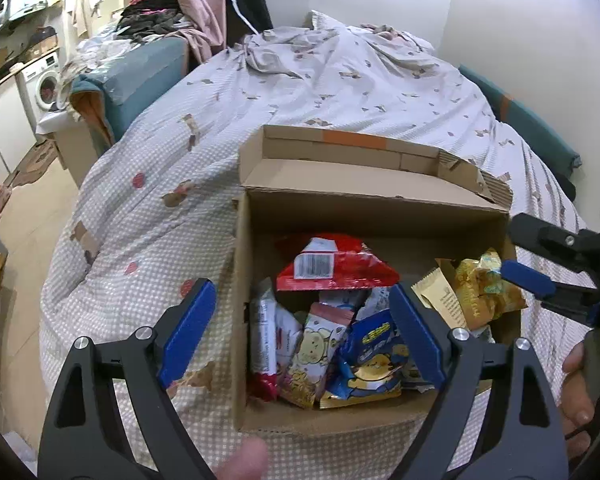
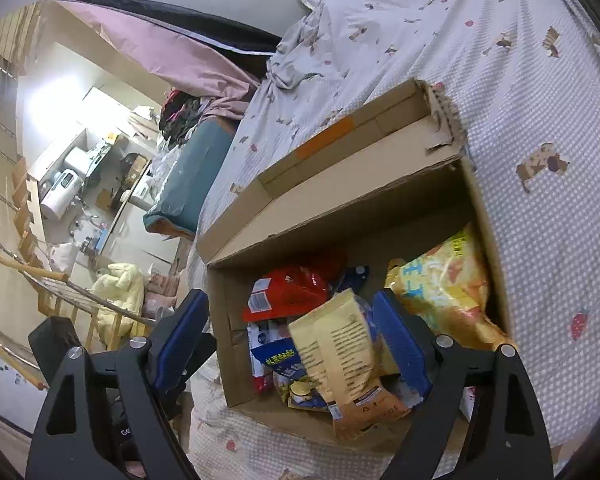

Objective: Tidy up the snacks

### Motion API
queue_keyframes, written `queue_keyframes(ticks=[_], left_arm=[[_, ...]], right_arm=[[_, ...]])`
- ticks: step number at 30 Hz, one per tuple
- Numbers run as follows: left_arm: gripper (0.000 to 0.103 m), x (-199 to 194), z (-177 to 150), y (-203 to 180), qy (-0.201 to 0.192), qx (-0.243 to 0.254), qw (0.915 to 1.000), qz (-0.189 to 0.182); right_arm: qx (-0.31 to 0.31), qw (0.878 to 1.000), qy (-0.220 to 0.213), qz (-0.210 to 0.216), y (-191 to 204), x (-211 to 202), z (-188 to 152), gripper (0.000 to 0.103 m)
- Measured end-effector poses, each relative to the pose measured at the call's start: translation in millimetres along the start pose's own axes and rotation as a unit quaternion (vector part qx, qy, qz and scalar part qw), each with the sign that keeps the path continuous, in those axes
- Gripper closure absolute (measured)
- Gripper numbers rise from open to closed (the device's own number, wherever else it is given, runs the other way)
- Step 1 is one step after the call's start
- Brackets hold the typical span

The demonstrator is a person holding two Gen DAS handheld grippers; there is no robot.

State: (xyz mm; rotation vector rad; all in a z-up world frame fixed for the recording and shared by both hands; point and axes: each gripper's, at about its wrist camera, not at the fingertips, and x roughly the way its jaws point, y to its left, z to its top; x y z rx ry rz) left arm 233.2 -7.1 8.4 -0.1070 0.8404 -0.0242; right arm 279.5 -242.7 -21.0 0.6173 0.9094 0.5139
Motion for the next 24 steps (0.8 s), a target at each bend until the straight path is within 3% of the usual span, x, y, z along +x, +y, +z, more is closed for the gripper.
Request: queue_keyframes(ticks=[4, 8, 10, 13, 24], left_arm=[[0.017, -10, -4, 5, -0.002, -0.011, 0.9998, 0.019], [0.017, -26, -7, 11, -0.007, -0.024, 0.9996, 0.010], [0.016, -35, -9, 12, -0.012, -0.021, 0.9997, 0.007], [0.003, -49, -18, 14, -0.021, -0.021, 0.9995, 0.004], [0.000, -91, -61, 17, -0.036, -0.008, 0.9993, -0.002]], right_arm=[[-0.013, 1.000, -0.008, -0.020, 4, -13, -2, 0.014], [-0.035, 0.998, -0.027, -0.046, 12, -32, -9, 0.001], [-0.043, 0.997, -0.037, -0.057, 15, -42, -13, 0.000], [-0.051, 0.996, -0.042, -0.067, 19, -54, -22, 0.000], [-0.100, 0.986, -0.059, -0.123, 33, -89, -78, 0.000]])
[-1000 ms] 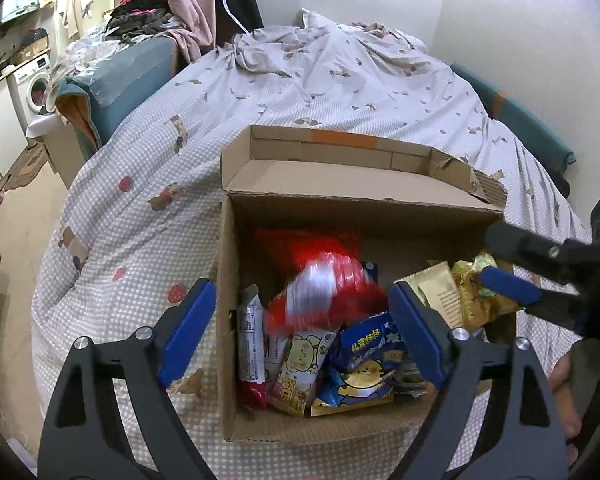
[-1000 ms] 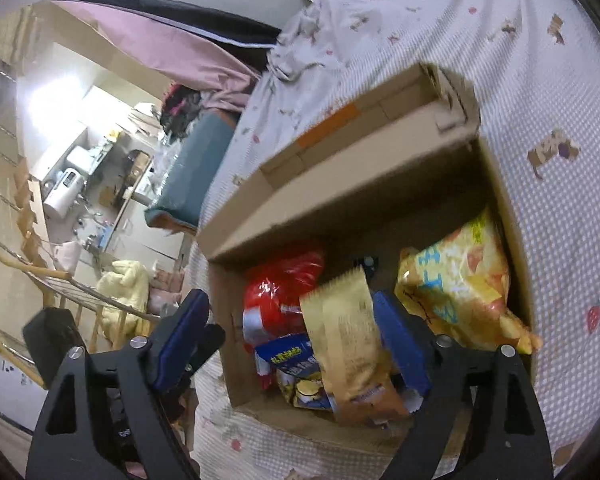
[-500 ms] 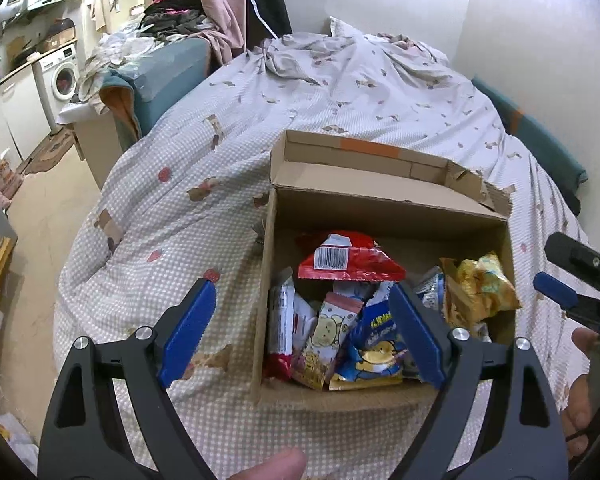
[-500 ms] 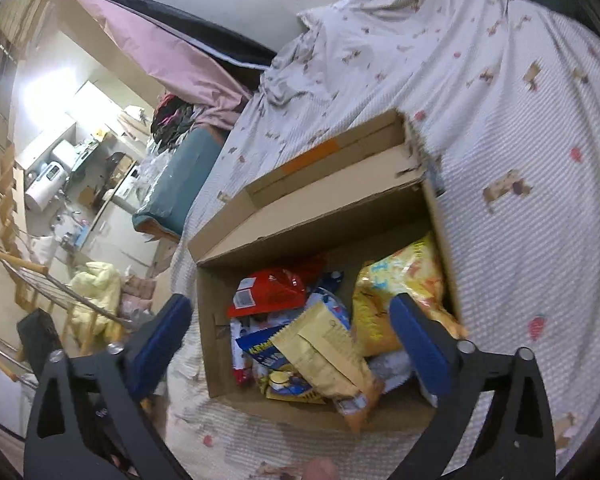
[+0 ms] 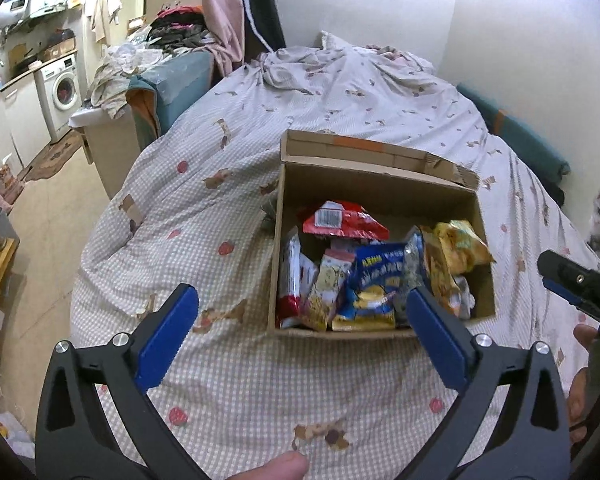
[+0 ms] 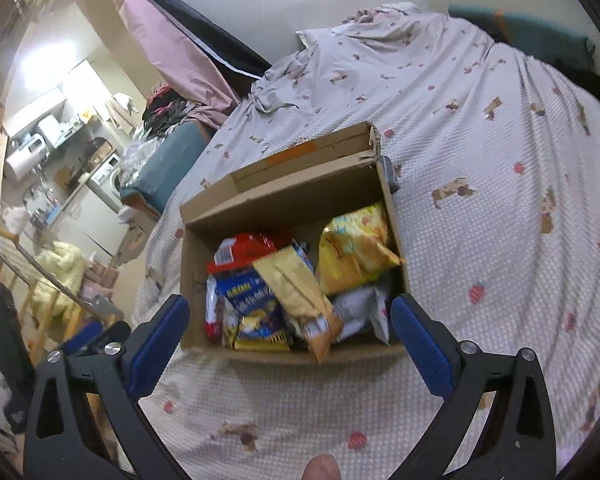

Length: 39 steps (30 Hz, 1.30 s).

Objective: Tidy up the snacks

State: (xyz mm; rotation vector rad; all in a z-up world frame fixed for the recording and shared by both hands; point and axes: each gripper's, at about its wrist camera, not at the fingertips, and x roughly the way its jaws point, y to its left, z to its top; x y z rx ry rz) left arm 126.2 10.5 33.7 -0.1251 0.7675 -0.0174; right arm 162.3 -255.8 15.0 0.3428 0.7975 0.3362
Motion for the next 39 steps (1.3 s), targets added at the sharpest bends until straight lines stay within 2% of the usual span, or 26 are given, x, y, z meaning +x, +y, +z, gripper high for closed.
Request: queue_keyframes(ticks=[3, 10, 18, 26, 39], left_arm=[[0.000, -15, -12, -3, -0.006, 0.010, 0.9999, -0.006], [0.000, -37, -38, -10, -0.016, 0.045, 0.9988, 0.009], [0.000, -44, -60, -7, -0.008, 0.038, 0.9991, 0.016], [0.000, -46, -59, -3, -0.025, 0.026, 0.9991, 0.024], [0.000, -37, -57, 1, -0.020, 0.010, 0.9993, 0.028]], right_arm=[[-0.015, 1.000, -0.005, -0.016, 7, -12, -18, 0.000], [-0.041, 0.998, -0.015, -0.042, 17, -37, -52, 0.000], [-0.061, 0.995, -0.024, -0.080, 24, -46, -83, 0.000], [-0.090, 0.990, -0.038, -0.100, 38, -39, -88, 0.000], [-0.074, 0.992, -0.035, -0.100, 33, -29, -83, 0.000]])
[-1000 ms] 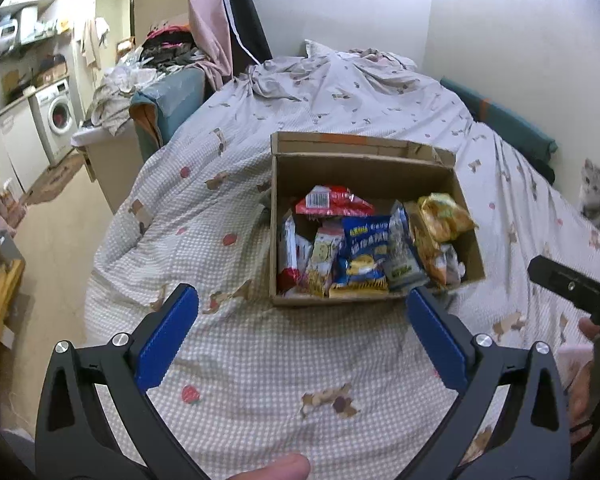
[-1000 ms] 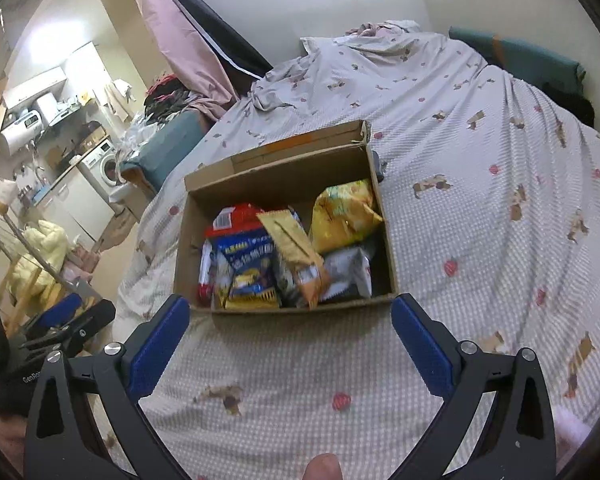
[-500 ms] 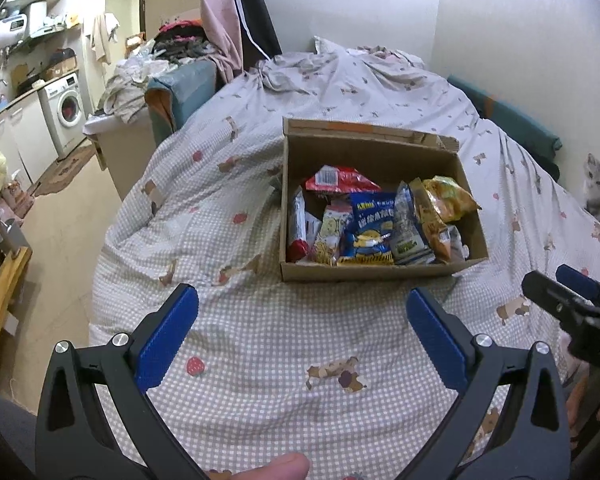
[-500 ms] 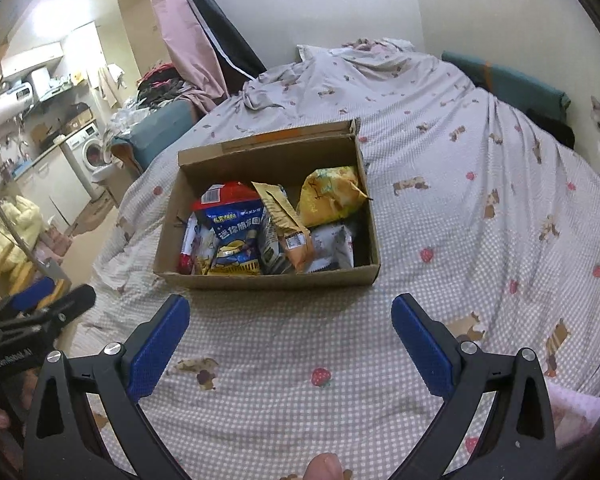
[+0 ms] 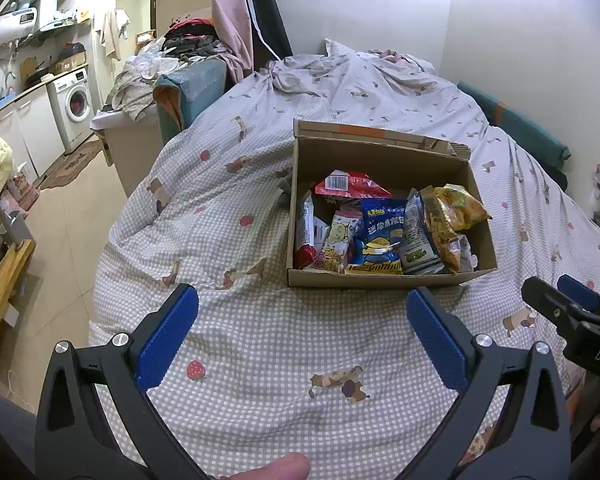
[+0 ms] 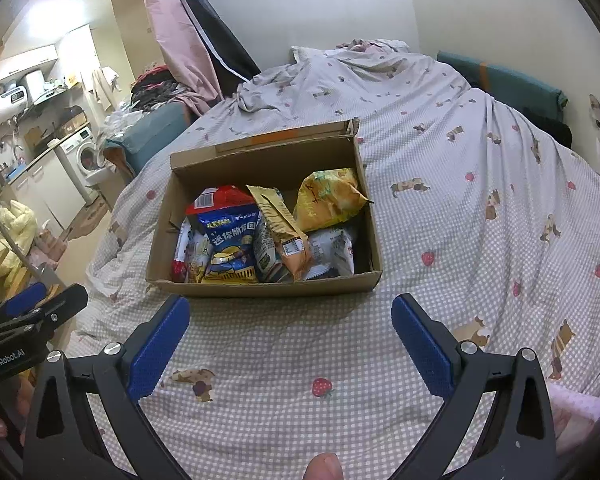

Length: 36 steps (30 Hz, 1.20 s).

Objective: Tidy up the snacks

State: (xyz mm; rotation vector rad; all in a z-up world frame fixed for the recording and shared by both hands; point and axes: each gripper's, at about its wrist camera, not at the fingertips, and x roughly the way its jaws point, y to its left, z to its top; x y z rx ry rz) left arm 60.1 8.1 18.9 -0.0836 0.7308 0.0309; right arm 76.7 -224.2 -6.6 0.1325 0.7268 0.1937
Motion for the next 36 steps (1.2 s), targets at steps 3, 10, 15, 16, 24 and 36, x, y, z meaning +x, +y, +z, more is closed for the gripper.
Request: queue_keyframes(ticks=[3, 10, 15, 16, 24, 36], left_arm=[[0.000, 0.1, 0.1, 0.1, 0.000, 0.001, 1.0000, 0.000], [0.000, 0.3, -0.6, -1.2, 0.002, 0.000, 1.0000, -0.002], [0.000, 0.6, -1.1, -2.1, 0.001, 0.001, 1.0000, -0.002], [0.000, 0.4, -1.2, -1.7, 0.002, 0.001, 1.0000, -0.002], [0.000, 0.6, -1.2, -1.6, 0.004, -0.005, 1.0000, -0.005], [0.000, 0.9, -1.2, -1.5, 0.005, -0.005, 1.0000, -0.005]], right_arm=[[0.001, 1.000, 0.000, -0.001, 0.2, 0.8, 0.1, 0.000], [0.001, 1.000, -0.001, -0.001, -0.4, 0.6, 0.3, 0.000], [0.001, 1.000, -0.001, 0.000, -0.4, 0.5, 0.3, 0.000], [0.001, 1.000, -0.001, -0.001, -0.4, 0.4, 0.4, 0.000], [0.000, 1.000, -0.002, -0.003, -0.1, 0.3, 0.0, 0.000], [0.000, 1.000, -0.002, -0.003, -2.9, -0.5, 2.5, 0.000]])
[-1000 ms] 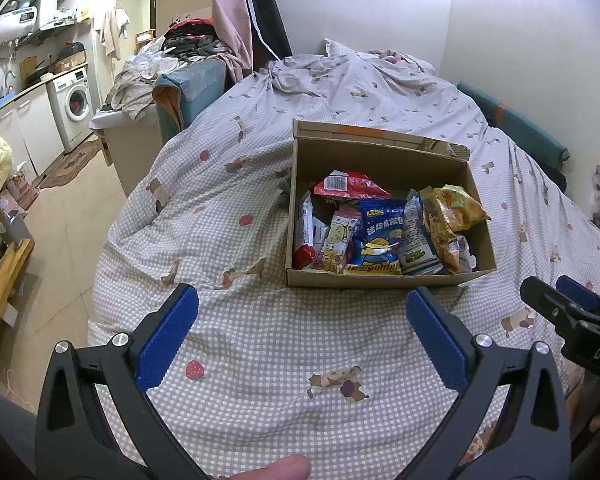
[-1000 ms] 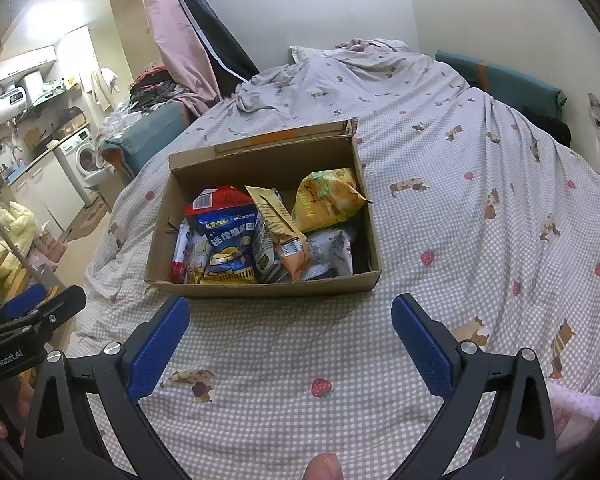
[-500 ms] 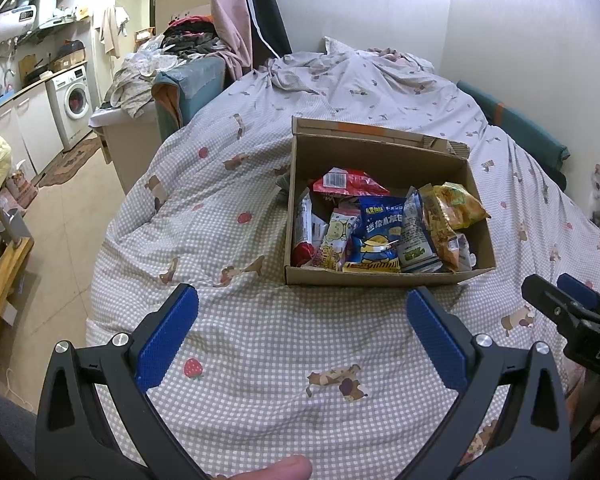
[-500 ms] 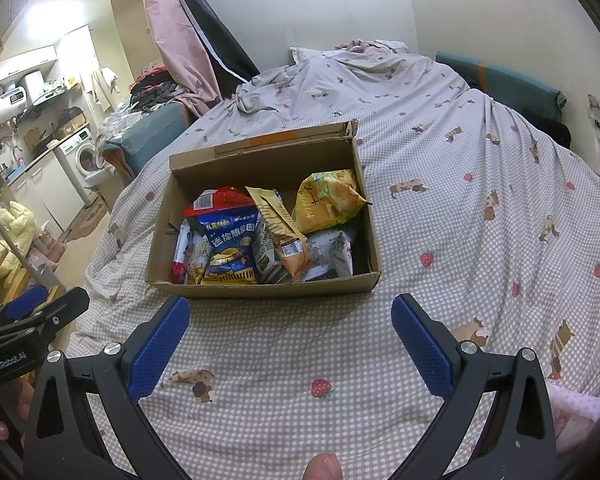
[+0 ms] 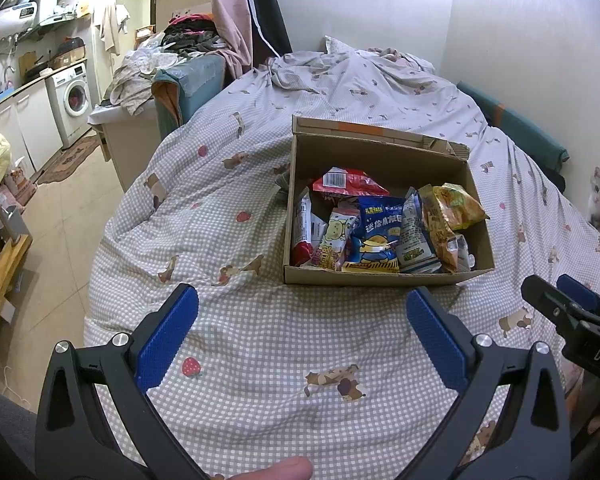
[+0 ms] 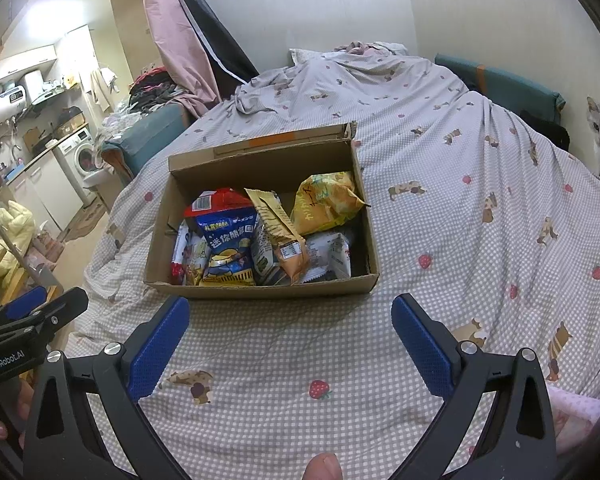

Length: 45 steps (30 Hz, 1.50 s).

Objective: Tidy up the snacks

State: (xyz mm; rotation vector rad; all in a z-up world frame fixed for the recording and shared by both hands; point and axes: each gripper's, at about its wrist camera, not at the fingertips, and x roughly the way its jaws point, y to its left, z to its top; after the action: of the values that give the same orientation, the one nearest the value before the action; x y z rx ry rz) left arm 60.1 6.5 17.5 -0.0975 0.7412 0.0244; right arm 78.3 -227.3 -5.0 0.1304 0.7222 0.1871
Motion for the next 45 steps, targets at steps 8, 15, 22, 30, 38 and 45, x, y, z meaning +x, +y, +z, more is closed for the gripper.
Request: queue_keyframes(ticks=[8, 15, 22, 30, 38, 45], left_arm=[[0.000, 0.4, 0.0, 0.6, -0.001, 0.001, 1.0000, 0.000], [0.000, 0.3, 0.2, 0.8, -0.001, 0.000, 1.0000, 0.000], [0.000, 0.2, 0.0, 0.7, -0.001, -0.001, 1.0000, -0.001], [0.000, 0.1, 0.4, 0.5, -0.001, 0.000, 1.0000, 0.000], [0.000, 0.5, 0.2, 0.0, 0.001, -0.001, 1.0000, 0.001], [0.000, 0.7, 0.0, 0.1, 0.001, 0.000, 1.0000, 0.001]], right_arm=[[0.000, 1.000, -0.001, -0.001, 0.6, -0.2, -0.3, 0.000], [-0.001, 1.000, -0.001, -0.001, 0.9, -0.6, -0.1, 0.000], [-0.003, 1.000, -0.002, -0.002, -0.1, -1.6, 0.8, 0.000], [-0.006, 1.000, -0.003, -0.004, -0.9, -2.2, 2.2, 0.000], [-0.005, 1.000, -0.003, -0.003, 0.3, -2.1, 1.4, 0.000], [-0.006, 1.000, -0.003, -0.002, 0.7, -2.2, 1.7, 0.000]])
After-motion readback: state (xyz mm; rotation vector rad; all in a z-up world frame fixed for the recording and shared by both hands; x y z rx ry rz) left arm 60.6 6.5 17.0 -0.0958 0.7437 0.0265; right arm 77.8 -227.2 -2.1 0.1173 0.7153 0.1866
